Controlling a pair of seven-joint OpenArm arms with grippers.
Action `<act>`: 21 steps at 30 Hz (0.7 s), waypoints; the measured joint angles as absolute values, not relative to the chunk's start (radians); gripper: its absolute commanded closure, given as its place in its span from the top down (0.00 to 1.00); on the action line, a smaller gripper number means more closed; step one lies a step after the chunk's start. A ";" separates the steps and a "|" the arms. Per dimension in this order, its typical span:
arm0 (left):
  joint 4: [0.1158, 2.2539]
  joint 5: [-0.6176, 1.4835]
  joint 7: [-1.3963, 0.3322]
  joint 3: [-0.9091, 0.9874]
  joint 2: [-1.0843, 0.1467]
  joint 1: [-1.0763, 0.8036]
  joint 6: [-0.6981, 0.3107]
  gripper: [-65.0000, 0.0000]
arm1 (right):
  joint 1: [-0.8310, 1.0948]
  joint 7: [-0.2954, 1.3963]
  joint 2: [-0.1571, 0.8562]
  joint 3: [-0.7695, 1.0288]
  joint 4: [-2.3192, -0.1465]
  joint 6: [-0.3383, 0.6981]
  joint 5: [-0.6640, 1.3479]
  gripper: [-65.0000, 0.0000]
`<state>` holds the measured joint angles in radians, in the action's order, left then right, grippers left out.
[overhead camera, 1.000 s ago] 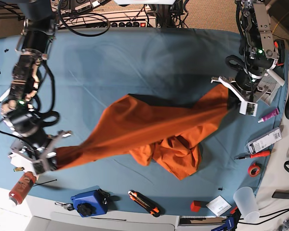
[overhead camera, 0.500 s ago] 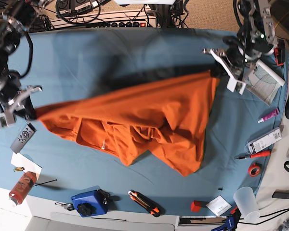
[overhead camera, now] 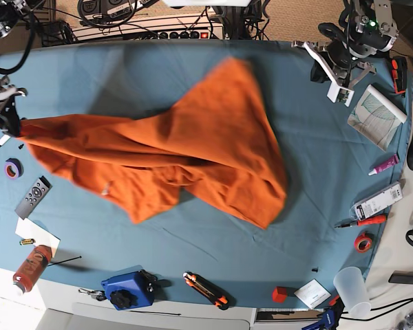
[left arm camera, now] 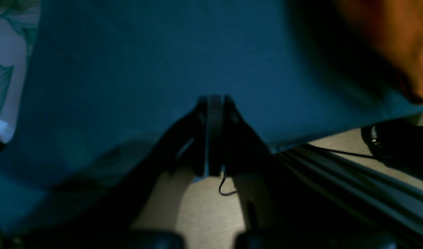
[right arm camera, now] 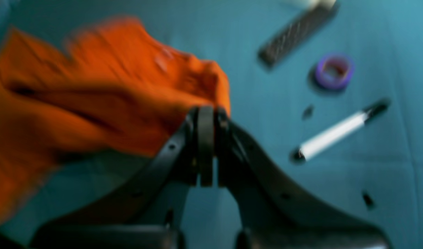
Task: Layout the t-shirt on the table in an organized manner, then fold the t-shirt properly
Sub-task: 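Drag the shirt across the table with the right gripper, spreading it, then regrasp the shirt's shoulder edge with the left gripper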
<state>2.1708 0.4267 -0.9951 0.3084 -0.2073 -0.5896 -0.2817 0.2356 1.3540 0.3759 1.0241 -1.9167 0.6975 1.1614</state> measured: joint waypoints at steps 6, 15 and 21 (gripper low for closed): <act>2.245 0.380 -0.918 0.355 -0.208 -0.578 -0.239 0.00 | 0.191 1.362 0.376 1.040 -1.917 0.698 1.199 0.00; 2.252 0.579 -0.894 0.238 -0.205 -0.590 -0.400 0.50 | 0.194 1.388 0.376 1.040 -1.917 0.698 1.202 0.00; 2.228 0.536 -0.871 0.020 -0.123 -0.612 -0.208 0.50 | 0.194 1.391 0.376 1.040 -1.917 0.698 1.201 0.00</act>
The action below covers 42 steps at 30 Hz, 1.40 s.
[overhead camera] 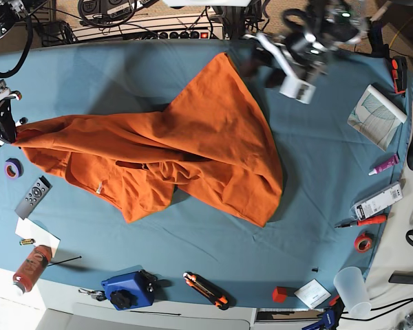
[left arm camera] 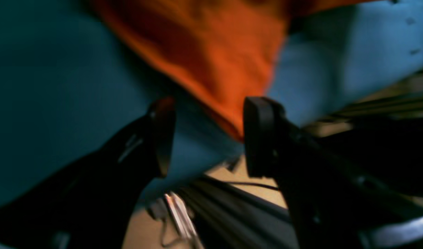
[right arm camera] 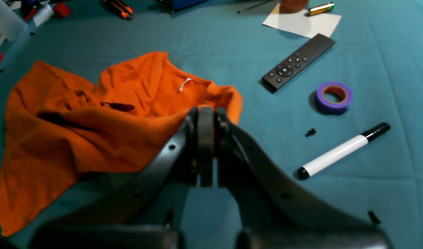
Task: Layout the t-shirt on the table in an organized manner, then fold the t-shirt properly
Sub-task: 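Regrasp the shirt's shoulder edge with the left gripper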
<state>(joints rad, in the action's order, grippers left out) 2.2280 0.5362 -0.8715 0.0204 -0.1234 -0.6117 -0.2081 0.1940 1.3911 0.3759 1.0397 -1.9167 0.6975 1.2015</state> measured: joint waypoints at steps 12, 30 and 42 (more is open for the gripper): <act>2.057 0.463 -0.841 -0.065 -0.002 -0.609 -0.108 0.50 | 0.194 1.395 0.376 1.040 -1.917 0.698 1.199 0.00; 1.834 0.612 -0.743 -0.070 0.039 -0.534 -0.160 0.17 | 0.194 1.398 0.376 1.040 -1.917 0.697 1.198 0.00; 1.872 0.538 -0.795 -0.069 0.038 -0.538 -0.151 0.00 | 0.194 1.399 0.376 1.040 -1.917 0.697 1.198 0.00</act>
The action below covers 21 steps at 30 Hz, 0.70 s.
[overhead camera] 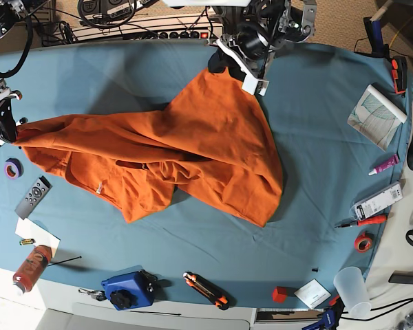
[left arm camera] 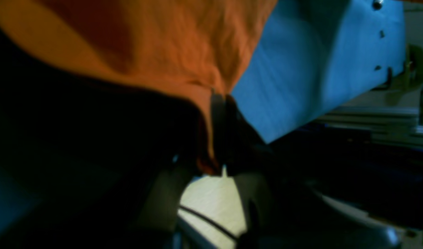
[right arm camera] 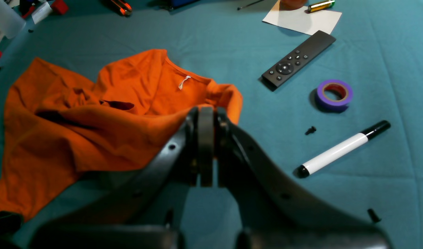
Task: Layout the t-shirt on the table in an organized manner, then fold the t-shirt properly
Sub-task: 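Regrasp the shirt's shoulder edge with the left gripper, then lift the shirt high with both grippers and shake it out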
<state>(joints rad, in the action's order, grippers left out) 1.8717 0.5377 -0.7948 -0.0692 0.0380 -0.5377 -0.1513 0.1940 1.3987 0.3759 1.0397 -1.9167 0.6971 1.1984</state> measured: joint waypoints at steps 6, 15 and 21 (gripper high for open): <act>2.009 0.433 -0.875 0.001 0.031 -0.547 -0.146 0.00 | 0.194 1.404 0.376 1.040 -1.916 0.697 1.243 0.00; 2.199 0.510 -0.901 0.272 0.004 -0.563 -0.169 0.00 | 0.193 1.421 0.376 1.040 -1.918 0.697 1.457 0.00; 2.310 0.607 -0.906 0.482 -0.038 -0.565 -0.215 0.00 | 0.121 1.431 0.373 1.040 -2.056 0.697 1.458 0.00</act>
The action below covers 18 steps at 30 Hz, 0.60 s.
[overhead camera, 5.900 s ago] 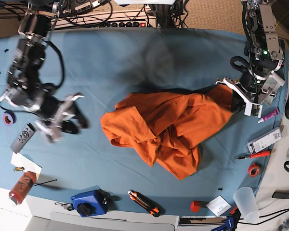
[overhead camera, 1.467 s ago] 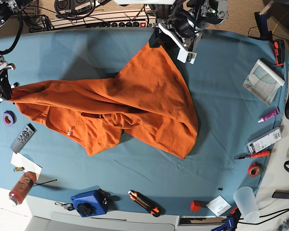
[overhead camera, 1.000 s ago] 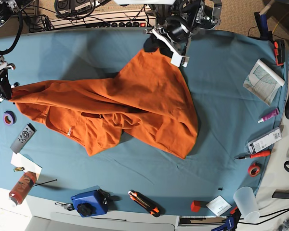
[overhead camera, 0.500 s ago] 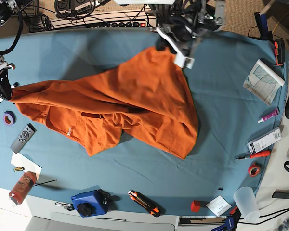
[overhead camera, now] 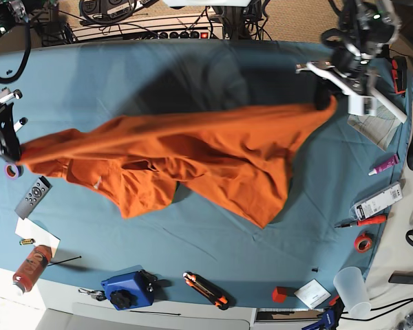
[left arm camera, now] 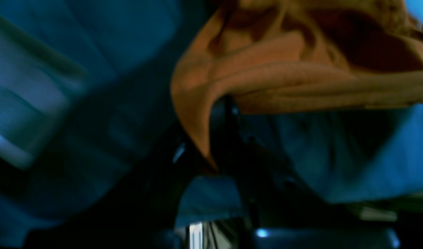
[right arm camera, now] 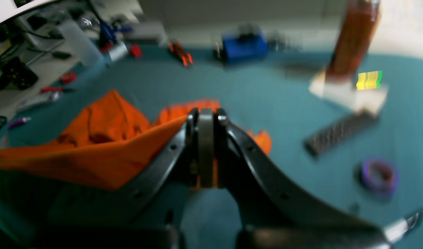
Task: Layout the t-shirt on the table in an organized manner, then fold the t-shirt properly
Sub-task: 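Lift the shirt high with both grippers and shake it out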
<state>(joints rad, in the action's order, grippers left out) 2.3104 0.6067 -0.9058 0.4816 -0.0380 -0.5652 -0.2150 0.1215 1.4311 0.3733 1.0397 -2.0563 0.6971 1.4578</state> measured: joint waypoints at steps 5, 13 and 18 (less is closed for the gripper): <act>2.341 0.687 -0.905 0.579 -0.041 -0.565 -0.275 0.00 | 0.061 1.430 0.367 1.041 -2.238 0.700 1.446 0.00; 2.339 0.757 -0.905 0.737 -0.039 -0.529 -0.302 0.00 | 0.052 1.436 0.208 1.042 -2.345 0.700 1.455 0.00; 2.339 0.852 -0.910 0.918 -0.038 -0.446 -0.354 0.00 | -0.010 1.436 0.110 1.044 -2.345 0.700 1.464 0.00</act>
